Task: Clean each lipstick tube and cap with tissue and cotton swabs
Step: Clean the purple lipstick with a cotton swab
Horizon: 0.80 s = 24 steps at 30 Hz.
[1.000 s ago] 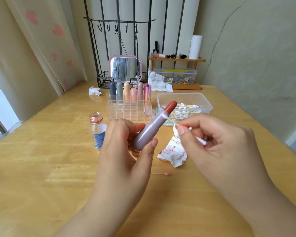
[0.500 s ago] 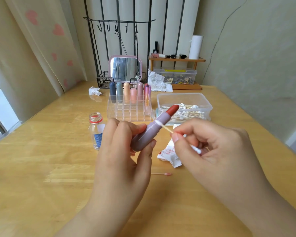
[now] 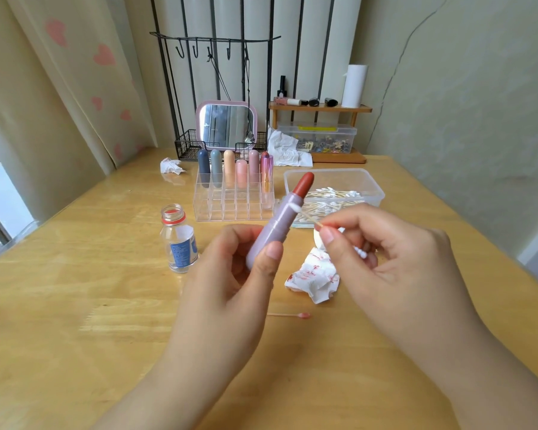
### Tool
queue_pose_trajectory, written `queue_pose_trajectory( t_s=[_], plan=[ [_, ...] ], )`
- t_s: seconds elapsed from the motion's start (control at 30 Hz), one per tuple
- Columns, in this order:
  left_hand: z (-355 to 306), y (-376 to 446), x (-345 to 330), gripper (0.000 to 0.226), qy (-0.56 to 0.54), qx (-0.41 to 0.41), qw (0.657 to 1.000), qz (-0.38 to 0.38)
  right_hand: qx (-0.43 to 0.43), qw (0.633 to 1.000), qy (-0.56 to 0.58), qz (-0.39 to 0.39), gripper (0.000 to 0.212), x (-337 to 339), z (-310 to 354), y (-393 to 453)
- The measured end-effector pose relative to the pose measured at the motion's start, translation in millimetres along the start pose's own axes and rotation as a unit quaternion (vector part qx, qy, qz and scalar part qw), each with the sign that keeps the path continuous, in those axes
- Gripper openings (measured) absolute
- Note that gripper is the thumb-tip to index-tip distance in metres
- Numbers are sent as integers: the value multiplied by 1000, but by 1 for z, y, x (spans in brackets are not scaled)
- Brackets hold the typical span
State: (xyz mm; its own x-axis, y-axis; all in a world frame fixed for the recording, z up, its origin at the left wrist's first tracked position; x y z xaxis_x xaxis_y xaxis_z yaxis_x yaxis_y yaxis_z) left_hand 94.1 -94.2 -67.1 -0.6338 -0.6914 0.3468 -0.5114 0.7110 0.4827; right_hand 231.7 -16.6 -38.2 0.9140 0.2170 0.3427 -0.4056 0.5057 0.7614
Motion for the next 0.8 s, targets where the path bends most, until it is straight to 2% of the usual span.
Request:
queue_pose_trajectory(
  t_s=[0.1,0.17,0.3,0.4,0.47,0.57,0.63,0.8],
  plan=[
    [-3,0,-4,30,-89,33,993,67,-1,1000,14,9,11,0,-1,0],
    [-2,-1,-7,34,-192,75,972,111,1,999,24,25,7,-2,-1,-2],
    [0,2,-10,22,-358,191,902,144,-3,999,9,41,9,-2,-2,-2],
    [0,7,-10,26,-457,212,842,193,-11,998,29,48,9,-3,-3,-2],
    [-2,6,-9,33,-454,204,842,209,-9,999,23,48,8,-3,-2,-2],
    [-5,1,-6,21,-415,186,868,202,-4,999,16,47,9,-2,-1,-1],
    [-6,1,-5,16,-406,182,872,202,-1,999,19,48,9,-3,0,-1],
    [-4,0,-7,27,-393,176,881,197,-15,999,25,38,7,-2,-1,-2]
  ],
)
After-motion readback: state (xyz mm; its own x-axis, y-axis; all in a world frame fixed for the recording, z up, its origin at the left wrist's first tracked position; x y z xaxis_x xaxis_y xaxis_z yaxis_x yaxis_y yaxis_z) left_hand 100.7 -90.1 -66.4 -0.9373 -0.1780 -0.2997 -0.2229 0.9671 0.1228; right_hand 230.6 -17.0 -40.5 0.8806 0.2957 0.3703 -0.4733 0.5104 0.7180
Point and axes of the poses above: each hand's wrist, its own y-axis towards the middle knuckle, its own x-axis out of the back of the hand, z = x × y, the point moved 1 cm from there along y, towards the middle knuckle, and after that the axes turned 13 degrees about y, right-handed, at the moved point
